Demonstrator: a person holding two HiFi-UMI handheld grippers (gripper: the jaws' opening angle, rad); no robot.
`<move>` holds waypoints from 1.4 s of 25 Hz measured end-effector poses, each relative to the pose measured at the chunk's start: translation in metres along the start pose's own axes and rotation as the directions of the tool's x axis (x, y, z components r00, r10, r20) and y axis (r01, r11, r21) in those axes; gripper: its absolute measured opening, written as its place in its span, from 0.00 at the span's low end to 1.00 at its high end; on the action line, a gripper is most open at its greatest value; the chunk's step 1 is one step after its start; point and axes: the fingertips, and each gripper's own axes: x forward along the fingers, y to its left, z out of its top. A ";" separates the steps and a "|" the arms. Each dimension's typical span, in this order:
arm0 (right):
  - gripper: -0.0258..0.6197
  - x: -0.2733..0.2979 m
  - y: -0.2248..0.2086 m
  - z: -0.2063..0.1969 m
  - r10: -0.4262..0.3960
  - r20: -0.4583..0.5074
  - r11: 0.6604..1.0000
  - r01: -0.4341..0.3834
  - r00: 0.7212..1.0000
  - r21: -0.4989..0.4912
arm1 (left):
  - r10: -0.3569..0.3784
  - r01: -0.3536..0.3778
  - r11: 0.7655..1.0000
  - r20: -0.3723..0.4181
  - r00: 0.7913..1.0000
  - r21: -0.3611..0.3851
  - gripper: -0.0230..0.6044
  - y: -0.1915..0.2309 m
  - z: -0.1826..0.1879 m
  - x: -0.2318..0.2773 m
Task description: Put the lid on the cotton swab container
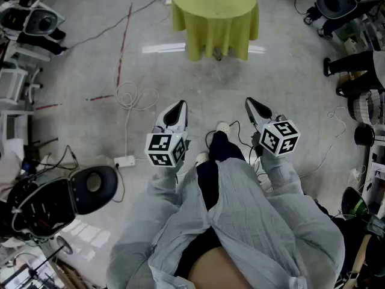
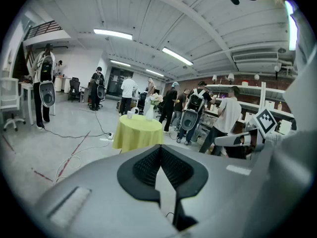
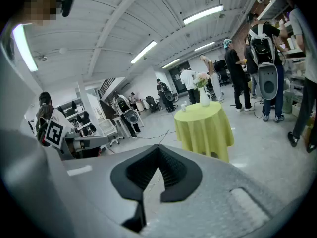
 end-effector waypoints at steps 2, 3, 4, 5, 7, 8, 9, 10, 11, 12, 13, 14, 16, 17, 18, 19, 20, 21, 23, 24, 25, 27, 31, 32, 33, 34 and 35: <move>0.04 -0.014 0.026 -0.014 0.009 0.000 1.000 -0.009 1.000 -0.023 | -0.015 0.015 1.000 0.012 1.000 -0.023 0.06 -0.005 -0.008 -0.025; 0.04 -0.021 0.037 -0.021 0.012 -0.001 0.999 -0.012 1.000 -0.030 | -0.016 0.016 1.000 0.016 1.000 -0.027 0.06 -0.007 -0.013 -0.037; 0.04 -0.027 0.046 -0.028 0.015 0.000 0.999 -0.015 1.000 -0.031 | -0.012 0.012 1.000 0.018 1.000 -0.025 0.06 -0.009 -0.018 -0.047; 0.04 -0.033 0.053 -0.033 0.017 0.004 0.999 -0.017 1.000 -0.029 | -0.006 0.006 1.000 0.019 1.000 -0.021 0.06 -0.010 -0.023 -0.056; 0.04 -0.042 0.064 -0.039 0.018 0.019 0.999 -0.018 1.000 -0.027 | 0.000 0.001 1.000 0.021 1.000 -0.017 0.06 -0.013 -0.030 -0.071; 0.04 -0.046 0.068 -0.040 0.017 0.028 0.999 -0.017 0.999 -0.030 | -0.002 0.002 1.000 0.020 1.000 -0.015 0.06 -0.014 -0.033 -0.076; 0.04 -0.049 0.073 -0.040 0.015 0.036 0.999 -0.014 0.999 -0.036 | -0.003 0.004 1.000 0.016 1.000 -0.010 0.06 -0.015 -0.036 -0.081; 0.04 -0.052 0.077 -0.040 0.011 0.046 0.999 -0.009 0.999 -0.042 | -0.004 0.004 1.000 0.010 1.000 -0.002 0.06 -0.016 -0.038 -0.085; 0.04 -0.055 0.080 -0.040 0.005 0.057 0.999 -0.002 0.998 -0.047 | -0.004 0.004 1.000 0.004 1.000 0.006 0.06 -0.017 -0.040 -0.089; 0.04 -0.058 0.083 -0.039 -0.001 0.067 0.999 0.004 0.998 -0.051 | -0.005 0.005 1.000 0.000 1.000 0.014 0.06 -0.018 -0.042 -0.091; 0.04 -0.061 0.084 -0.039 -0.005 0.073 0.999 0.008 0.997 -0.052 | -0.007 0.007 1.000 -0.001 1.000 0.018 0.06 -0.020 -0.042 -0.093; 0.04 -0.064 0.086 -0.039 -0.004 0.078 0.999 0.008 0.997 -0.052 | -0.010 0.010 1.000 0.001 1.000 0.020 0.06 -0.022 -0.043 -0.095; 0.04 -0.068 0.090 -0.040 0.000 0.081 0.999 0.004 0.997 -0.045 | -0.018 0.018 1.000 0.004 1.000 0.017 0.06 -0.026 -0.043 -0.097; 0.04 -0.069 0.090 -0.041 -0.002 0.079 0.999 0.005 0.997 -0.040 | -0.021 0.021 1.000 0.005 1.000 0.014 0.06 -0.027 -0.043 -0.098; 0.04 -0.070 0.090 -0.042 -0.005 0.076 0.999 0.008 0.997 -0.036 | -0.024 0.024 1.000 0.005 1.000 0.011 0.06 -0.028 -0.043 -0.098; 0.04 -0.070 0.090 -0.043 -0.009 0.071 0.999 0.011 0.997 -0.032 | -0.025 0.025 1.000 0.004 1.000 0.007 0.06 -0.029 -0.044 -0.098; 0.04 -0.069 0.089 -0.044 -0.010 0.066 0.999 0.012 0.998 -0.029 | -0.025 0.025 1.000 0.002 1.000 0.002 0.06 -0.029 -0.044 -0.097; 0.04 -0.068 0.088 -0.043 -0.009 0.061 1.000 0.010 0.998 -0.026 | -0.023 0.023 1.000 0.000 1.000 -0.002 0.06 -0.029 -0.045 -0.096; 0.04 -0.061 0.084 -0.039 0.002 0.055 1.000 0.000 0.998 -0.023 | -0.014 0.014 1.000 -0.003 1.000 -0.011 0.06 -0.027 -0.043 -0.089; 0.04 -0.057 0.080 -0.035 0.006 0.054 1.000 -0.005 0.999 -0.026 | -0.009 0.009 1.000 -0.001 1.000 -0.015 0.06 -0.026 -0.041 -0.085; 0.04 -0.051 0.076 -0.031 0.011 0.053 1.000 -0.009 0.999 -0.030 | -0.004 0.004 1.000 0.001 1.000 -0.017 0.06 -0.025 -0.039 -0.079; 0.04 -0.038 0.068 -0.019 0.023 0.055 0.999 -0.020 0.998 -0.038 | 0.010 -0.010 1.000 0.006 1.000 -0.013 0.06 -0.020 -0.030 -0.067; 0.04 -0.009 0.052 0.013 0.067 0.066 0.997 -0.064 0.996 -0.054 | 0.028 -0.028 0.999 0.018 0.999 0.017 0.06 -0.007 -0.004 -0.036; 0.04 -0.002 0.048 0.019 0.073 0.065 0.996 -0.070 0.995 -0.060 | 0.031 -0.032 0.999 0.021 0.999 0.022 0.06 -0.004 0.001 -0.028; 0.04 0.005 0.042 0.025 0.076 0.061 0.995 -0.072 0.995 -0.065 | 0.036 -0.037 0.999 0.022 0.999 0.024 0.06 0.000 0.007 -0.020; 0.04 0.011 0.037 0.030 0.077 0.056 0.995 -0.073 0.995 -0.069 | 0.041 -0.042 0.999 0.022 0.999 0.023 0.06 0.004 0.011 -0.012; 0.04 0.018 0.031 0.034 0.080 0.050 0.995 -0.076 0.996 -0.071 | 0.046 -0.046 0.999 0.022 0.999 0.023 0.06 0.007 0.016 -0.003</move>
